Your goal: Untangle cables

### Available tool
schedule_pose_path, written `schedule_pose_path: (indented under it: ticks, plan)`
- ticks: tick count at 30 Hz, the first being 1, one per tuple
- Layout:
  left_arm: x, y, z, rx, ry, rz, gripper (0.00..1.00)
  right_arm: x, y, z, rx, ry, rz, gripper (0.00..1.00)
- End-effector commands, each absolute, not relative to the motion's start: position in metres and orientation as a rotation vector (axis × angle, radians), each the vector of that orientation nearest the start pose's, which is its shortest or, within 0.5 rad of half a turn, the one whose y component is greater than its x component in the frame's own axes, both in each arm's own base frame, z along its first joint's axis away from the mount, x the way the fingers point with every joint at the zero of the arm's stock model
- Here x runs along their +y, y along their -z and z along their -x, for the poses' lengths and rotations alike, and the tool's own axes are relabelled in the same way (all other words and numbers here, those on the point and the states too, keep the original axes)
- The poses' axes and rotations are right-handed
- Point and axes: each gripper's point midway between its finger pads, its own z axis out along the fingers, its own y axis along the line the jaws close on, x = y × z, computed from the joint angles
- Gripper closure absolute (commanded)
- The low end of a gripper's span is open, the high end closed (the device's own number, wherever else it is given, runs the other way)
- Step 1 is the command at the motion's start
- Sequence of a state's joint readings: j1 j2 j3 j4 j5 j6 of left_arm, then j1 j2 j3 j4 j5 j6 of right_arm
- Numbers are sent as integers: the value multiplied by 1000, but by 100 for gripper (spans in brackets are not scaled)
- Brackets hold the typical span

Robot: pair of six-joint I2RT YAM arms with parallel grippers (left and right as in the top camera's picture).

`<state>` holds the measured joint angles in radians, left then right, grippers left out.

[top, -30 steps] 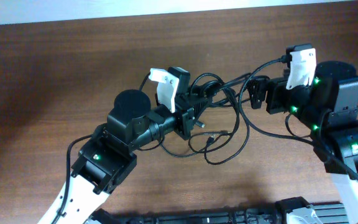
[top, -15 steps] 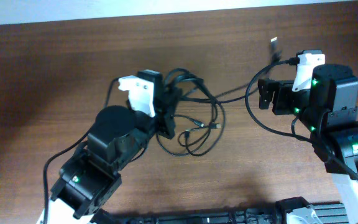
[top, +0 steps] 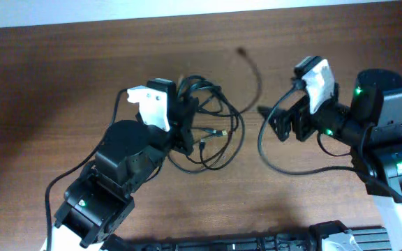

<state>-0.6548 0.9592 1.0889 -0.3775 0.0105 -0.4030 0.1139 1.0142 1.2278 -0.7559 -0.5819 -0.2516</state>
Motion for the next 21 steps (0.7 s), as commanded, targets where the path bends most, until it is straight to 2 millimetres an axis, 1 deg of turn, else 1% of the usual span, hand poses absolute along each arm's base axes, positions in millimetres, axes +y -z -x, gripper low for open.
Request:
schedule_pose_path:
  ticks: [1,5,7,9,12,14,16,17,18,20,21]
  plan:
    - [-231,-376,-255,1819,891,-372,100,166,-372,-242,1643,-768,983,13]
    - [-250,-373,-250,1820,980,-454,100,176,-388,-227,1525,-867,1054,24]
    - [-258,-372,-249,1815,1019,-489,100,177,-389,-226,1517,-874,1059,28]
    - [-268,-374,-245,1794,1073,-538,100,177,-389,-226,1518,-874,1059,38]
    - [-274,-374,-246,1784,1099,-558,100,177,-388,-227,1523,-867,1055,49]
    - [-277,-376,-243,1773,1126,-580,100,176,-388,-228,1527,-864,1053,49]
    - [-279,-378,-240,1761,1142,-595,100,176,-388,-228,1527,-864,1053,54]
    - [-279,-378,-240,1761,1142,-595,100,176,-388,-228,1527,-864,1053,59]
    - [-279,-378,-240,1760,1142,-595,100,176,-388,-228,1527,-864,1052,59]
    - [-280,-380,-239,1754,1151,-603,100,175,-386,-231,1539,-846,1043,63]
    - [-281,-382,-235,1742,1171,-622,100,174,-386,-232,1544,-838,1039,68]
